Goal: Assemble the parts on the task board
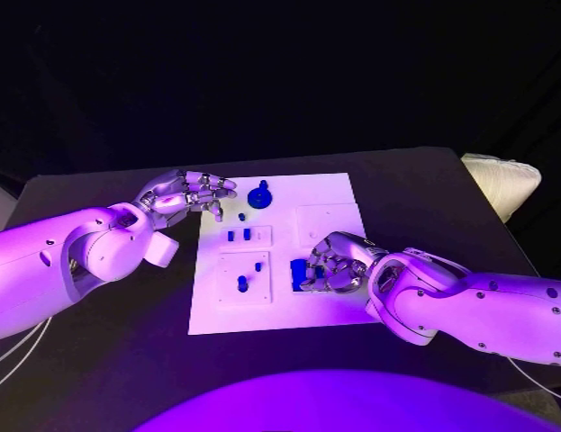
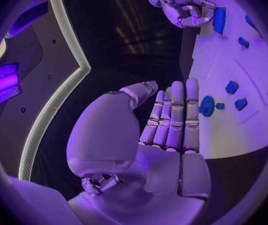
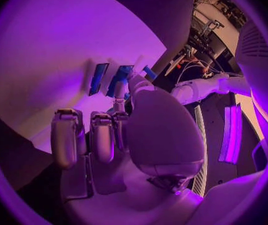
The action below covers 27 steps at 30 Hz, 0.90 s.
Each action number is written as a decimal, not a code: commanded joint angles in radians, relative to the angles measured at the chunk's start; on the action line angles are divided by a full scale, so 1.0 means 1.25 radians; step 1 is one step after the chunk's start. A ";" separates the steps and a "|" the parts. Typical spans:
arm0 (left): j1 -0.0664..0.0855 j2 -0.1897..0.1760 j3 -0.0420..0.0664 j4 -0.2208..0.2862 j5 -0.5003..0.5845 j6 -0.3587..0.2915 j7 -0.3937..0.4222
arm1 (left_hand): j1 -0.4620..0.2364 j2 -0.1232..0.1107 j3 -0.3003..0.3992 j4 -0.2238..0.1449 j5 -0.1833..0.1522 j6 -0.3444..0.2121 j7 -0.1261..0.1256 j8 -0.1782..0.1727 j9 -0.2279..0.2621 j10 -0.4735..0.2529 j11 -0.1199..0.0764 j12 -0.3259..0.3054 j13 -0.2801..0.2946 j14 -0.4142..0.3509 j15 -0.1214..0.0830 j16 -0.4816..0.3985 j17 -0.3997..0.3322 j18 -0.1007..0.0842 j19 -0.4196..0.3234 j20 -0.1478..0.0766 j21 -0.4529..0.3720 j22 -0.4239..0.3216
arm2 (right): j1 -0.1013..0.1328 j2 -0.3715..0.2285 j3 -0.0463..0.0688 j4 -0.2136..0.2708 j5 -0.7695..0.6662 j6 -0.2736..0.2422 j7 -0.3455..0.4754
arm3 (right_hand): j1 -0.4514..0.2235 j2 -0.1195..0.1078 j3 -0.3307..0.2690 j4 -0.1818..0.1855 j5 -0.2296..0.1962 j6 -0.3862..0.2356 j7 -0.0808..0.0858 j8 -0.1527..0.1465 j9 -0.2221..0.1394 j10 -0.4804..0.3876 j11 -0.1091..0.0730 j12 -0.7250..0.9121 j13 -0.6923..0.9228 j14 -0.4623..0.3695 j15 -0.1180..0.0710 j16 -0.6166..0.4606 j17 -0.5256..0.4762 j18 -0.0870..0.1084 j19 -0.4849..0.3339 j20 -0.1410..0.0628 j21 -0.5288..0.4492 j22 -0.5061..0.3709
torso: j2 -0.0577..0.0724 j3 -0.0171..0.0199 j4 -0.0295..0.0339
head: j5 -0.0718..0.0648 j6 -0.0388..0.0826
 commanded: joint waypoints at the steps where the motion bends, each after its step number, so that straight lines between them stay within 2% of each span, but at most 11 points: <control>1: 0.000 0.002 0.001 0.001 0.002 0.013 0.005 | 0.007 0.002 0.004 0.001 0.003 -0.007 0.000 0.004 -0.001 0.000 0.006 -0.003 -0.001 0.001 0.000 -0.004 -0.001 0.012 0.004 0.000 0.002 0.001 | -0.002 0.000 -0.002 -0.005 -0.018 0.029 -0.018 | 0.009 0.001 0.005 -0.002 0.000 0.001 -0.007 0.005 0.001 0.069 -0.006 0.003 0.191 0.077 -0.006 -0.002 0.175 -0.007 0.067 -0.007 -0.001 0.188 | -0.001 -0.0002 -0.0012 | 0.000 0.000; 7: 0.000 0.002 0.001 0.001 0.002 0.014 0.004 | 0.007 0.002 0.004 0.001 0.003 -0.007 0.000 0.004 -0.001 0.000 0.006 -0.003 -0.001 0.001 0.000 -0.004 -0.001 0.012 0.004 0.000 0.002 0.001 | -0.003 -0.005 -0.002 0.003 0.008 0.026 0.011 | 0.009 -0.004 0.004 -0.001 0.001 0.000 -0.006 0.005 0.001 0.068 -0.006 -0.001 0.189 0.076 -0.006 -0.003 0.172 -0.006 0.066 -0.007 -0.006 0.187 | -0.001 -0.0002 -0.0013 | 0.001 0.000; 11: 0.000 0.001 0.001 0.001 0.002 0.014 0.004 | 0.007 0.002 0.004 0.001 0.003 -0.007 0.000 0.004 -0.001 0.000 0.006 -0.003 -0.001 0.001 0.000 -0.004 -0.001 0.012 0.004 0.000 0.002 0.001 | -0.004 -0.009 -0.002 0.007 0.041 0.000 0.047 | 0.002 -0.010 0.000 0.005 0.005 -0.005 -0.003 0.004 0.000 0.063 -0.003 -0.014 0.184 0.075 -0.005 -0.006 0.167 -0.004 0.064 -0.007 -0.015 0.185 | -0.001 -0.0009 -0.0011 | 0.001 0.000; 14: 0.000 0.001 0.001 0.001 0.002 0.014 0.004 | 0.007 0.002 0.004 0.001 0.003 -0.007 0.000 0.004 -0.001 0.000 0.006 -0.003 -0.001 0.001 0.000 -0.004 -0.001 0.012 0.004 0.000 0.002 0.001 | -0.004 -0.012 -0.002 0.007 0.093 -0.041 0.106 | -0.002 -0.012 -0.002 0.008 0.008 -0.020 0.004 -0.004 -0.004 0.057 0.002 -0.030 0.177 0.073 -0.001 -0.010 0.159 -0.002 0.061 -0.005 -0.033 0.180 | -0.001 -0.0017 -0.0016 | 0.001 0.000; 16: 0.000 0.001 0.001 0.001 0.002 0.013 0.005 | 0.007 0.002 0.004 0.001 0.003 -0.007 0.000 0.004 -0.001 0.000 0.006 -0.003 -0.001 0.001 0.000 -0.004 -0.001 0.012 0.004 0.000 0.002 0.001 | -0.004 -0.013 -0.002 0.006 0.151 -0.080 0.175 | -0.006 -0.014 -0.005 0.007 0.008 -0.054 0.021 -0.022 -0.012 0.033 0.017 -0.087 0.153 0.068 0.011 -0.022 0.139 0.009 0.046 0.003 -0.100 0.164 | -0.002 -0.0021 -0.0020 | 0.002 0.000; 18: 0.000 0.000 0.001 0.001 0.002 0.012 0.006 | 0.007 0.002 0.004 0.001 0.003 -0.007 0.000 0.004 -0.001 0.000 0.006 -0.003 -0.001 0.001 0.000 -0.004 -0.001 0.012 0.004 0.000 0.002 0.001 | -0.004 -0.016 -0.002 0.003 0.219 -0.121 0.253 | -0.007 -0.014 -0.007 0.006 0.010 -0.086 0.037 -0.043 -0.021 0.022 0.030 -0.108 0.144 0.067 0.021 -0.023 0.136 0.012 0.041 0.011 -0.121 0.159 | -0.003 -0.0028 -0.0033 | 0.003 0.000; 20: 0.000 0.000 0.001 0.000 0.002 0.010 0.007 | 0.007 0.002 0.006 0.000 0.002 -0.007 0.000 0.005 -0.001 0.000 0.006 -0.003 -0.001 0.001 0.000 -0.004 -0.001 0.012 0.003 0.000 0.004 0.003 | -0.003 -0.019 0.000 -0.001 0.276 -0.147 0.316 | -0.009 -0.015 -0.010 0.006 0.012 -0.099 0.045 -0.052 -0.024 0.016 0.037 -0.117 0.140 0.068 0.028 -0.023 0.138 0.013 0.040 0.017 -0.126 0.158 | -0.004 -0.0035 -0.0042 | 0.004 0.000; 23: 0.000 0.002 0.001 -0.004 0.005 0.007 0.010 | 0.007 0.002 0.006 0.000 0.002 -0.007 0.000 0.005 -0.001 0.000 0.006 -0.003 -0.001 0.001 0.001 -0.004 -0.001 0.012 0.003 0.000 0.004 0.003 | 0.002 -0.022 0.004 -0.015 0.350 -0.168 0.393 | -0.012 -0.016 -0.014 0.007 0.015 -0.105 0.049 -0.056 -0.026 0.015 0.041 -0.118 0.139 0.068 0.031 -0.021 0.142 0.012 0.041 0.020 -0.123 0.158 | -0.009 -0.0062 -0.0066 | 0.007 0.000; 27: -0.002 0.005 0.000 -0.014 0.015 -0.001 0.019 | 0.003 0.001 0.005 0.002 0.001 -0.007 0.000 0.005 -0.002 0.001 0.007 -0.003 -0.001 0.000 0.001 -0.005 -0.001 0.011 0.002 0.000 0.004 0.003 | 0.017 -0.019 0.009 -0.049 0.430 -0.168 0.457 | -0.018 -0.015 -0.018 0.008 0.024 -0.107 0.051 -0.057 -0.027 0.012 0.043 -0.122 0.137 0.068 0.034 -0.022 0.140 0.014 0.039 0.023 -0.132 0.156 | -0.019 -0.0106 -0.0124 | 0.014 0.000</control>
